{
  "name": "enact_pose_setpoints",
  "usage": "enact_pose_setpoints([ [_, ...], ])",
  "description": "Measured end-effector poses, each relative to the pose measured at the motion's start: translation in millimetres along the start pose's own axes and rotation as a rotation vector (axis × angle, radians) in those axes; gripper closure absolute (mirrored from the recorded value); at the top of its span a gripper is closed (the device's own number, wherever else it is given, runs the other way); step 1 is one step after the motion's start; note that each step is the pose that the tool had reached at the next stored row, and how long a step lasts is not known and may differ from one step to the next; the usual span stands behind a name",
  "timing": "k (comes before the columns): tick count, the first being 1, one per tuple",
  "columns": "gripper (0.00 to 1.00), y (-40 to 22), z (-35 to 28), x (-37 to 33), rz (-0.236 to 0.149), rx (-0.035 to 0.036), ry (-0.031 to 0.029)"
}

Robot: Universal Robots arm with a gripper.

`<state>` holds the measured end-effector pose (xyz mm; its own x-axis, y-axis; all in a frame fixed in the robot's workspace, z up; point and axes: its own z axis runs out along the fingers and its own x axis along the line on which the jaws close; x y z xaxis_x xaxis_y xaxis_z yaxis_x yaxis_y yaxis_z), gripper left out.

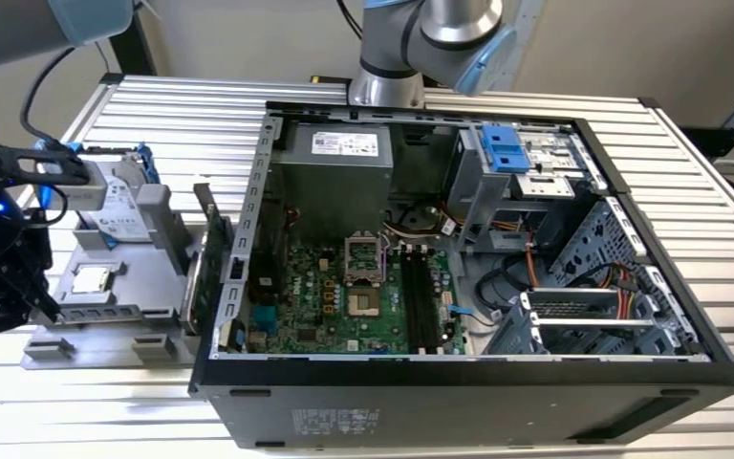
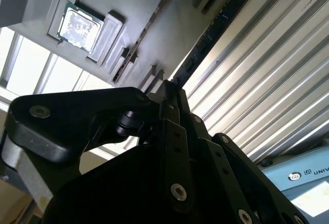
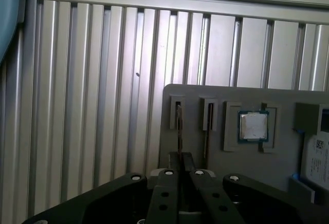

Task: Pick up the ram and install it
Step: 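Pick up the ram and move it above insertion slot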

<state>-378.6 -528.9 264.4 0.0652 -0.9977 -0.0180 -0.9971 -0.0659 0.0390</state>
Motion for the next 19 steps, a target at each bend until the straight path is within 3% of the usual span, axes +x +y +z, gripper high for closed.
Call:
enact_pose_setpoints([
  [4,1.00,0.1,-1.5,-0.2,0.000,-0.0005,0.0065],
  [8,1.00,0.4,-10.1,-0.5,0.001,-0.0006,0.0139],
  [19,1.00,1.2,-30.2,-0.9,0.001,-0.0001,0.0160],
])
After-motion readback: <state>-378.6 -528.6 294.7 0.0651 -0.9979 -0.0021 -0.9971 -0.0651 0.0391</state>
